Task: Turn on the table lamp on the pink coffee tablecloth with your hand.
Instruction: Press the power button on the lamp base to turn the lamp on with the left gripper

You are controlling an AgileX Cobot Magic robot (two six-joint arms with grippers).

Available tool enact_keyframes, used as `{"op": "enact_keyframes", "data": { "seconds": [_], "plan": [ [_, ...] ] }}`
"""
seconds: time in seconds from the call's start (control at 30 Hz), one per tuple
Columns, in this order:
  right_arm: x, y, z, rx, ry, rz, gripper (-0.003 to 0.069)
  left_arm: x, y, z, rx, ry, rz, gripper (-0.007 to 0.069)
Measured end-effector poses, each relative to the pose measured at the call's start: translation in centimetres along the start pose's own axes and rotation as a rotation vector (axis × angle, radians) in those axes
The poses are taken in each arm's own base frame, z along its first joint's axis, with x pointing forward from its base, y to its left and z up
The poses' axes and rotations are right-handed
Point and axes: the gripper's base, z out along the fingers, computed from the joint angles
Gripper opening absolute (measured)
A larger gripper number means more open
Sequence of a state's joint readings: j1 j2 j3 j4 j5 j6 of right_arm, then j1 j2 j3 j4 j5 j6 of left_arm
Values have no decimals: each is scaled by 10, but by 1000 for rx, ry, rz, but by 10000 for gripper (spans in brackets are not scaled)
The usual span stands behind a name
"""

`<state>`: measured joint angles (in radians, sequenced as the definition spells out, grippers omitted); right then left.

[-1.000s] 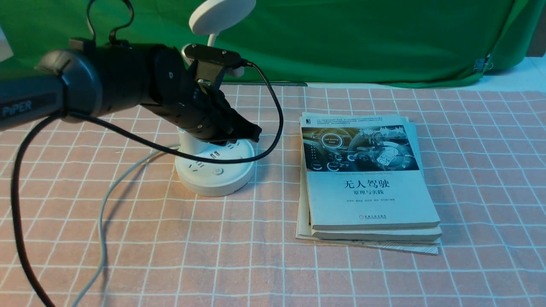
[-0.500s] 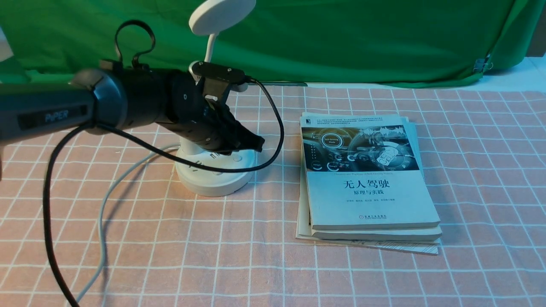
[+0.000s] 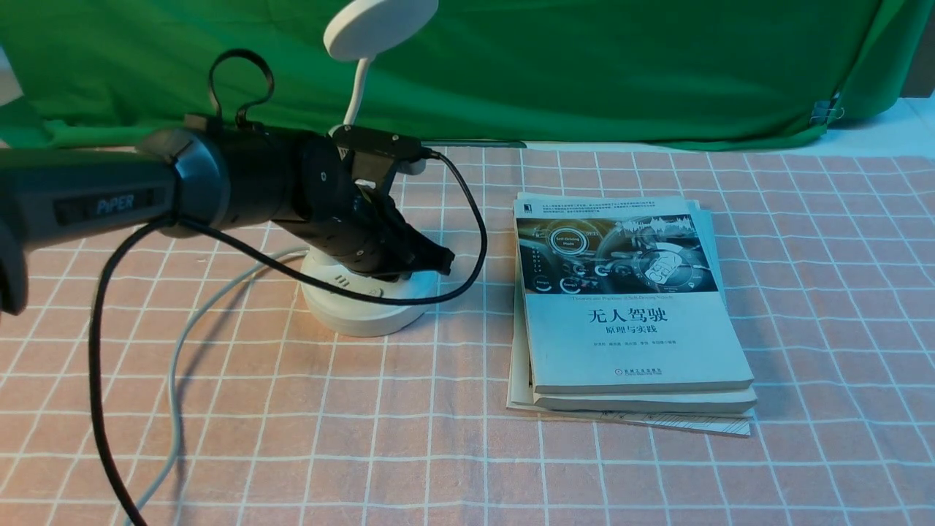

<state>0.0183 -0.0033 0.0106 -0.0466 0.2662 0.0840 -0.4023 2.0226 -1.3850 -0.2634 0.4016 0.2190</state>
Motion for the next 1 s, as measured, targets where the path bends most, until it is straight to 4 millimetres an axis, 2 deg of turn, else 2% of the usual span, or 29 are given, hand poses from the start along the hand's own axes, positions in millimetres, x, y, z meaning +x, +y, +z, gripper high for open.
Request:
{"op": "enact_keyframes", "data": {
  "seconds": [1.0],
  "plan": [
    [0,0,0,0,0,0,184,4,1,18,13,48,-29,1]
  ]
}}
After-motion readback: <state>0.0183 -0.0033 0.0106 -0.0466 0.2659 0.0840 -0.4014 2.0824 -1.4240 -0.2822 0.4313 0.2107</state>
